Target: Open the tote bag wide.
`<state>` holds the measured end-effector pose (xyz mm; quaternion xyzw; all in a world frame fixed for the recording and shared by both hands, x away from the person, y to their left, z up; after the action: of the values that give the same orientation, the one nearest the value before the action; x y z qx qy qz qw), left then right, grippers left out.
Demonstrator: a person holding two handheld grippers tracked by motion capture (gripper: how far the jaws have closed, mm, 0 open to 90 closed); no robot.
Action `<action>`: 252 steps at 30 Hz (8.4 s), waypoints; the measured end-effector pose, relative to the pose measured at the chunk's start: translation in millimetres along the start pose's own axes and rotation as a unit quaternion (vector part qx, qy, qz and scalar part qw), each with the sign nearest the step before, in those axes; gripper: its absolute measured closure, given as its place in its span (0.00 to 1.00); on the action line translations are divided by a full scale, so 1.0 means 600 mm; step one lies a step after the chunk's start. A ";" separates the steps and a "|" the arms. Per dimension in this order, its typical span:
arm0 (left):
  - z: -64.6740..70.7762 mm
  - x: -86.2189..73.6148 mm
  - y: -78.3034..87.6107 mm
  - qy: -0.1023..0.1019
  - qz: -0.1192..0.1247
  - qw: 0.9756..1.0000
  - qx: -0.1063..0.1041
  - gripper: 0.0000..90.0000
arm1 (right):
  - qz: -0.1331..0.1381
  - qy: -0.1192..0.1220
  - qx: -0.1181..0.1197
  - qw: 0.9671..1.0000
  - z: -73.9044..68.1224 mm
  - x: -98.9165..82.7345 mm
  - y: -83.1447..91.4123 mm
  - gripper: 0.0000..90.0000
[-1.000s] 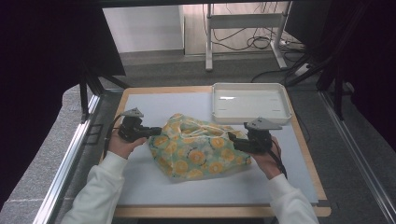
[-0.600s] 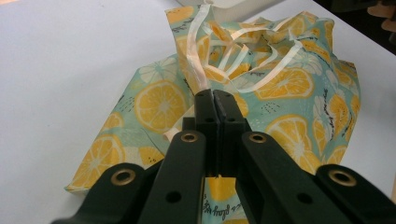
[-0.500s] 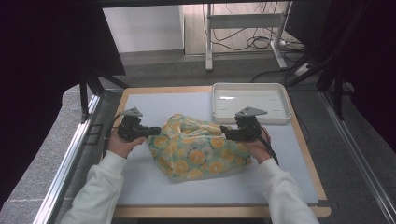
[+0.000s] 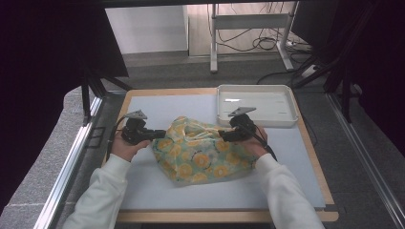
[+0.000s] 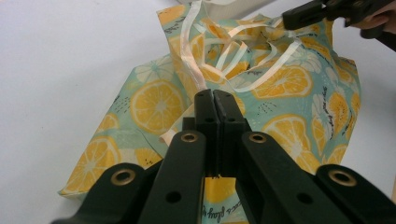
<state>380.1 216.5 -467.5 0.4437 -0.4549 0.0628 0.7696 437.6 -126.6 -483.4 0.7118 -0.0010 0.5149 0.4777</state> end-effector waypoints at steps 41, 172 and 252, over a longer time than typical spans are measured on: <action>-0.001 -0.005 0.001 0.000 -0.003 1.000 0.003 1.00 | 0.039 0.002 0.020 0.999 -0.006 -0.011 0.013 0.99; 0.065 -0.061 0.028 -0.025 0.018 0.998 -0.059 1.00 | 0.099 0.011 0.091 0.991 -0.093 -0.125 0.136 0.98; 0.075 -0.147 0.000 -0.026 -0.048 0.997 -0.054 0.66 | 0.022 0.014 0.074 0.997 -0.131 -0.210 0.131 0.60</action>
<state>300.1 210.3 -525.2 0.4240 -0.4553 -0.0106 0.7828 282.2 -177.3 -521.6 0.7375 0.0285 0.5340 0.4125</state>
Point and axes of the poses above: each handheld gripper's, and its own axes: y roughly backward along the jaws, x roughly out of its top, z roughly to its right, the point moved 2 cm from there along -y, roughly forward along the jaws, and after that the axes turned 6 degrees about x, right-handed, at the moved point
